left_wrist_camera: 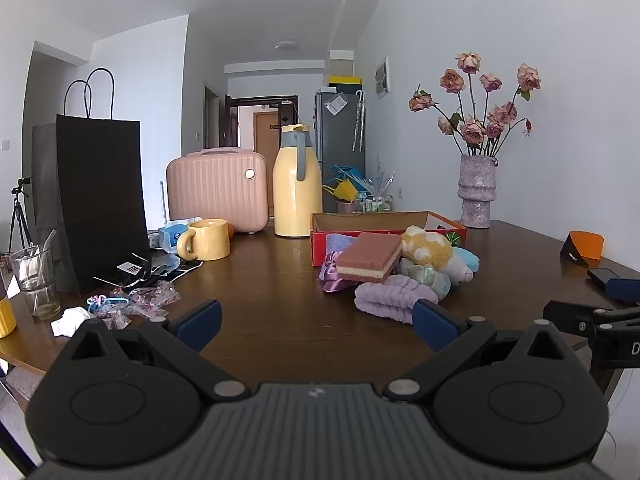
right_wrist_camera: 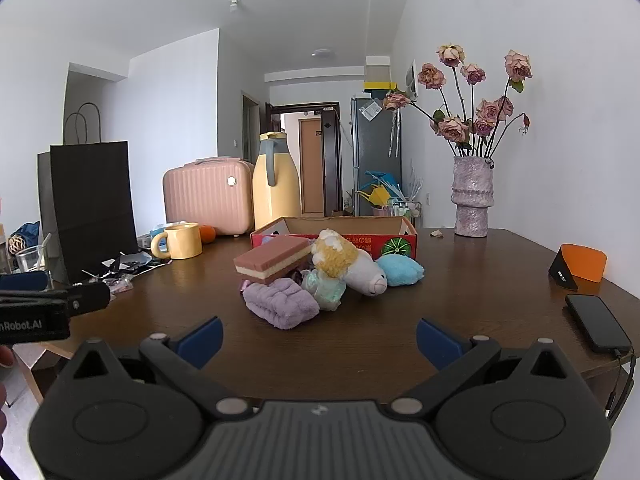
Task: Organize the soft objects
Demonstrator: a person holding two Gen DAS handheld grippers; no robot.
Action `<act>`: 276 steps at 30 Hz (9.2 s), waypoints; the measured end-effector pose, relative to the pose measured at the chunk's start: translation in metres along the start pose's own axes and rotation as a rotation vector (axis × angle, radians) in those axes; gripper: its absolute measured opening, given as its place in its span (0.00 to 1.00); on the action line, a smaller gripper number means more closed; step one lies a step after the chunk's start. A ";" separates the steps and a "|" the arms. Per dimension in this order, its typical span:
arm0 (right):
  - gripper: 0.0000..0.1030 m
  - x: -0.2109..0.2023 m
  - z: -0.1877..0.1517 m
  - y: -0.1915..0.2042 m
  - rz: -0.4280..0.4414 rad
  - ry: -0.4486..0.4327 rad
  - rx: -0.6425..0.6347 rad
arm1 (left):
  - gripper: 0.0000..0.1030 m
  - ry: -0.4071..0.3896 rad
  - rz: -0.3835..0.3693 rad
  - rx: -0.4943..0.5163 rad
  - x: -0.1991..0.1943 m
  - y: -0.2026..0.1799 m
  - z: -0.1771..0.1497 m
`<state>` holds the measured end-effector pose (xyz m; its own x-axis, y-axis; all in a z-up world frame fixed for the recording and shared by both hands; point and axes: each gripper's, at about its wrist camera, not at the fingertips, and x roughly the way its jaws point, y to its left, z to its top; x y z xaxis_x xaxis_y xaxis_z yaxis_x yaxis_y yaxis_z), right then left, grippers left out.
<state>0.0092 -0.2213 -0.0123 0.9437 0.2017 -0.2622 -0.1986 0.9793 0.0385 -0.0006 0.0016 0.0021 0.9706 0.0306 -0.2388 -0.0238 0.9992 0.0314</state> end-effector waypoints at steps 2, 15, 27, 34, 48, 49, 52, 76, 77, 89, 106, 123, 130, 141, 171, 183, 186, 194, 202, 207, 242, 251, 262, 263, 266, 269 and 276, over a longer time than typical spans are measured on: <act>1.00 -0.001 0.000 0.000 -0.001 -0.001 -0.003 | 1.00 0.000 0.002 0.000 0.000 0.000 0.000; 1.00 -0.002 -0.002 0.003 -0.017 -0.014 -0.016 | 1.00 -0.001 0.006 0.000 0.000 -0.001 -0.001; 1.00 -0.002 -0.003 0.000 -0.021 -0.020 0.005 | 1.00 -0.009 0.013 0.005 -0.001 -0.003 -0.002; 1.00 -0.002 -0.003 0.003 -0.026 -0.020 -0.001 | 1.00 -0.009 0.013 0.005 -0.001 -0.003 -0.002; 1.00 -0.002 -0.002 0.002 -0.021 -0.021 0.003 | 1.00 -0.008 0.018 0.004 -0.002 -0.002 -0.001; 1.00 -0.002 -0.002 0.002 -0.021 -0.021 0.002 | 1.00 -0.009 0.017 0.005 -0.002 -0.002 -0.001; 1.00 -0.002 -0.003 0.001 -0.023 -0.022 0.004 | 1.00 -0.009 0.016 0.006 -0.002 -0.002 -0.001; 1.00 0.046 0.020 -0.017 -0.092 -0.041 -0.069 | 1.00 0.040 0.055 -0.023 0.087 0.012 0.020; 1.00 0.051 0.024 -0.019 -0.079 -0.040 -0.067 | 1.00 0.057 0.047 -0.039 0.095 0.014 0.022; 0.98 0.199 0.100 -0.018 0.177 0.095 -0.105 | 0.89 0.298 -0.159 -0.342 0.225 0.025 0.039; 0.32 0.366 0.120 -0.012 0.404 0.394 -0.049 | 0.37 0.417 -0.347 -0.683 0.305 0.046 0.029; 0.28 0.187 0.062 -0.033 0.391 0.274 0.153 | 0.30 0.474 -0.407 -0.444 0.187 0.027 0.018; 0.28 0.156 0.013 -0.035 0.344 0.369 0.225 | 0.31 0.562 -0.384 -0.389 0.193 0.010 -0.004; 0.30 0.151 0.004 -0.047 0.306 0.353 0.290 | 0.45 0.565 -0.384 -0.382 0.176 0.029 -0.011; 0.26 0.281 0.141 -0.072 0.357 0.153 0.289 | 0.28 0.262 -0.504 -0.255 0.360 0.011 0.159; 0.27 0.573 0.203 -0.093 0.287 0.507 0.385 | 0.29 0.559 -0.291 -0.274 0.611 0.010 0.154; 0.27 0.620 0.184 -0.086 0.271 0.604 0.390 | 0.30 0.583 -0.246 -0.250 0.634 0.008 0.142; 0.27 0.656 0.169 -0.069 0.279 0.624 0.364 | 0.56 0.442 -0.238 -0.151 0.598 0.016 0.165; 0.36 0.569 0.218 -0.097 0.234 0.469 0.282 | 0.75 0.323 -0.207 -0.039 0.507 0.026 0.190; 0.52 0.466 0.239 -0.117 0.196 0.338 0.200 | 0.79 0.202 -0.138 0.066 0.412 0.021 0.185; 1.00 0.060 0.003 -0.032 0.019 0.031 -0.061 | 1.00 0.070 -0.092 -0.038 0.070 0.008 -0.005; 0.98 0.070 -0.003 -0.027 0.066 0.122 -0.026 | 1.00 0.116 -0.080 -0.043 0.087 0.013 -0.003; 0.80 0.123 0.001 -0.043 0.128 0.223 0.104 | 1.00 0.172 -0.071 0.032 0.163 0.007 0.010; 0.79 0.133 0.001 -0.040 0.143 0.239 0.108 | 1.00 0.173 -0.063 0.029 0.171 0.009 0.013; 0.77 0.163 0.005 -0.025 0.172 0.265 0.097 | 1.00 0.183 -0.063 0.001 0.191 0.017 0.021; 0.74 0.192 0.009 -0.002 0.149 0.276 0.031 | 1.00 0.193 -0.070 0.004 0.201 0.021 0.023; 0.41 0.236 0.007 0.033 0.173 0.331 -0.050 | 1.00 0.207 -0.083 -0.005 0.212 0.030 0.018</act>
<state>0.2275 -0.1412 -0.0659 0.7598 0.3403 -0.5540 -0.3680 0.9275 0.0650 0.2088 0.0372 -0.0299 0.8995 -0.0478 -0.4344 0.0524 0.9986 -0.0015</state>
